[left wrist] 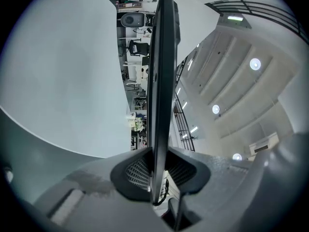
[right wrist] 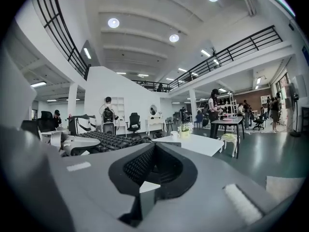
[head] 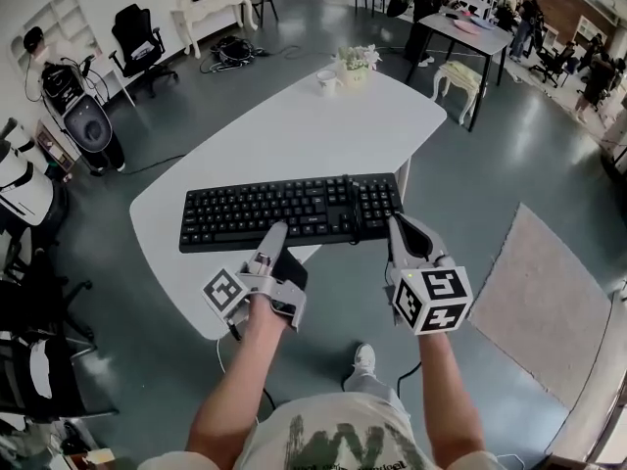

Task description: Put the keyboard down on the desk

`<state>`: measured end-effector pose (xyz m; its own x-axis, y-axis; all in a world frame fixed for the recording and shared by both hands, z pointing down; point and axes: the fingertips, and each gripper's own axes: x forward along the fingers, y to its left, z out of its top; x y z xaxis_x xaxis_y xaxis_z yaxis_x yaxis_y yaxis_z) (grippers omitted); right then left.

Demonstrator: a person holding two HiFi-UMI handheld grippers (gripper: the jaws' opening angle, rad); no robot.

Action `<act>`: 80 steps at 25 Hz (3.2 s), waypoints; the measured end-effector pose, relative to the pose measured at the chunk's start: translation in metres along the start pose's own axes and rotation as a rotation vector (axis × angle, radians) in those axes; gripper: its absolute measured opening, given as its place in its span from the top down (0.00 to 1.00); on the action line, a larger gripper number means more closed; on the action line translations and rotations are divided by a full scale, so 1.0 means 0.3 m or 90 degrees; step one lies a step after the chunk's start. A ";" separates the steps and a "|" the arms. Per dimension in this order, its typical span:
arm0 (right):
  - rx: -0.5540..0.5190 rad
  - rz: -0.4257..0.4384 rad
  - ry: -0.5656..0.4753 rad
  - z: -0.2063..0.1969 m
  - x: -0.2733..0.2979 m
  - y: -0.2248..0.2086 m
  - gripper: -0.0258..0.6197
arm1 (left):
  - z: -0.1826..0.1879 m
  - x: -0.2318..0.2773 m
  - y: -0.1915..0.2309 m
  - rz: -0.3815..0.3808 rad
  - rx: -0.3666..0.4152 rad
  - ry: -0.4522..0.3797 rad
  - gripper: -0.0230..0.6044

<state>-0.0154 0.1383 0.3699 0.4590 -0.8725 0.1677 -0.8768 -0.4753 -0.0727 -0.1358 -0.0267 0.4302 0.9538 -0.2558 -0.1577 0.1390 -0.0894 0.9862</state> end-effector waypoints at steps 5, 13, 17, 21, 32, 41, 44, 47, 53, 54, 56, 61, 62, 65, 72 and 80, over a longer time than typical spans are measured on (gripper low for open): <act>-0.013 0.037 0.010 0.018 0.099 -0.156 0.96 | -0.057 0.156 0.013 0.003 0.012 -0.031 0.82; -0.018 0.096 0.014 0.063 0.220 -0.300 0.96 | -0.089 0.297 0.029 0.006 0.015 -0.091 0.82; -0.013 0.122 0.015 0.037 0.264 -0.311 0.96 | -0.085 0.299 0.057 0.013 0.020 -0.111 0.82; -0.015 0.145 0.015 0.035 0.336 -0.316 0.96 | -0.047 0.335 0.072 0.015 0.032 -0.131 0.82; -0.034 0.194 0.031 0.045 0.633 -0.245 0.96 | 0.171 0.455 0.132 0.009 0.029 -0.174 0.82; -0.052 0.231 0.053 0.130 0.964 -0.196 0.96 | 0.428 0.619 0.171 0.004 0.010 -0.224 0.82; -0.053 0.241 0.057 0.157 1.079 -0.145 0.96 | 0.525 0.655 0.186 0.009 0.008 -0.229 0.82; -0.061 0.253 0.065 0.168 1.173 -0.093 0.96 | 0.605 0.676 0.204 0.016 0.007 -0.235 0.82; -0.072 0.262 0.078 0.184 1.311 -0.036 0.96 | 0.713 0.715 0.244 0.016 -0.014 -0.249 0.82; -0.074 0.264 0.081 0.183 1.327 -0.025 0.96 | 0.728 0.714 0.252 0.019 -0.017 -0.251 0.82; -0.075 0.267 0.084 0.179 1.351 -0.013 0.96 | 0.746 0.714 0.266 0.024 -0.019 -0.256 0.82; -0.081 0.281 0.086 0.177 1.377 0.000 0.96 | 0.753 0.711 0.275 0.027 -0.017 -0.268 0.82; -0.083 0.284 0.086 0.177 1.380 0.003 0.96 | 0.751 0.710 0.274 0.026 -0.017 -0.270 0.82; -0.096 0.297 0.081 0.181 1.386 0.012 0.96 | 0.750 0.703 0.272 0.028 -0.012 -0.281 0.82; -0.095 0.343 0.071 0.185 1.412 -0.004 0.96 | 0.739 0.703 0.272 0.034 0.011 -0.318 0.82; -0.093 0.439 0.079 0.195 1.507 -0.092 0.96 | 0.664 0.794 0.288 0.046 0.033 -0.393 0.82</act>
<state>0.2247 -0.2495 0.3901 -0.2194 -0.9450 0.2425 -0.9755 0.2079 -0.0723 0.0503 -0.2871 0.4680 0.6281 -0.7710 -0.1051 0.0511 -0.0939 0.9943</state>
